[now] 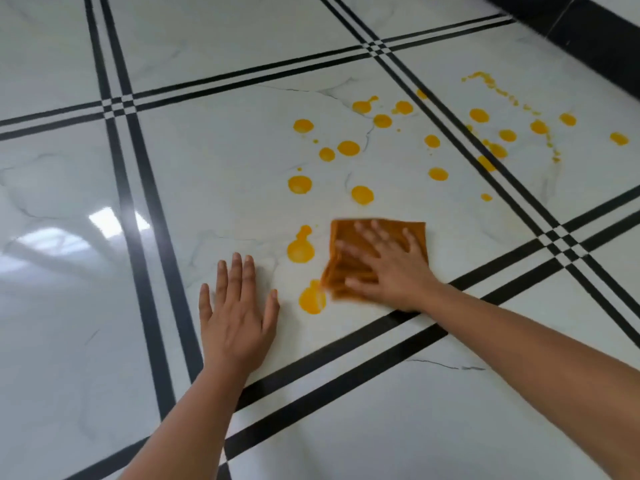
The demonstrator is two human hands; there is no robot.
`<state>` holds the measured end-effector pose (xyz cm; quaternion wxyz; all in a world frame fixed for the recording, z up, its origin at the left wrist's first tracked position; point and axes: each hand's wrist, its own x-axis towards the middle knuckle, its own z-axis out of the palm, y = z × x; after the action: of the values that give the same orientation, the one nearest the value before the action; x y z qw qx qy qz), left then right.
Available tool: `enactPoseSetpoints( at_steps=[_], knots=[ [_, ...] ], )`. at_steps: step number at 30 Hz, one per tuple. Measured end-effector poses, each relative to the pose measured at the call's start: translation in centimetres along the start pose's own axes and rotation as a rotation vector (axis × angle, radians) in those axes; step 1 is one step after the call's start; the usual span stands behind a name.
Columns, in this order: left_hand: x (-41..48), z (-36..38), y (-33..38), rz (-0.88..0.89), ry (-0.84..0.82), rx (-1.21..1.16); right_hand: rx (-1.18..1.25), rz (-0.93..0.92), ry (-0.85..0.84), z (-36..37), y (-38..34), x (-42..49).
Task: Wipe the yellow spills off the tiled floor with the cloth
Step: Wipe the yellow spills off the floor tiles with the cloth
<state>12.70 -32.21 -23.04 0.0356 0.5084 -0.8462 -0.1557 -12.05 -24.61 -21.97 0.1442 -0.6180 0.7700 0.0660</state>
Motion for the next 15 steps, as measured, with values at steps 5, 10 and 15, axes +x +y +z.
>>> enactPoseSetpoints(
  at_steps=[5,10,15],
  knots=[
    [-0.3,-1.2,-3.8,-0.007,-0.041,0.010,0.096,0.144,0.104,-1.1,-7.3,6.7],
    [-1.6,-1.3,-5.5,0.061,-0.064,0.021,-0.115,-0.604,0.092,0.8,-4.0,1.4],
    [-1.7,-0.9,-5.6,0.046,-0.041,0.013,0.067,0.131,0.070,-1.4,-8.1,6.9]
  ],
)
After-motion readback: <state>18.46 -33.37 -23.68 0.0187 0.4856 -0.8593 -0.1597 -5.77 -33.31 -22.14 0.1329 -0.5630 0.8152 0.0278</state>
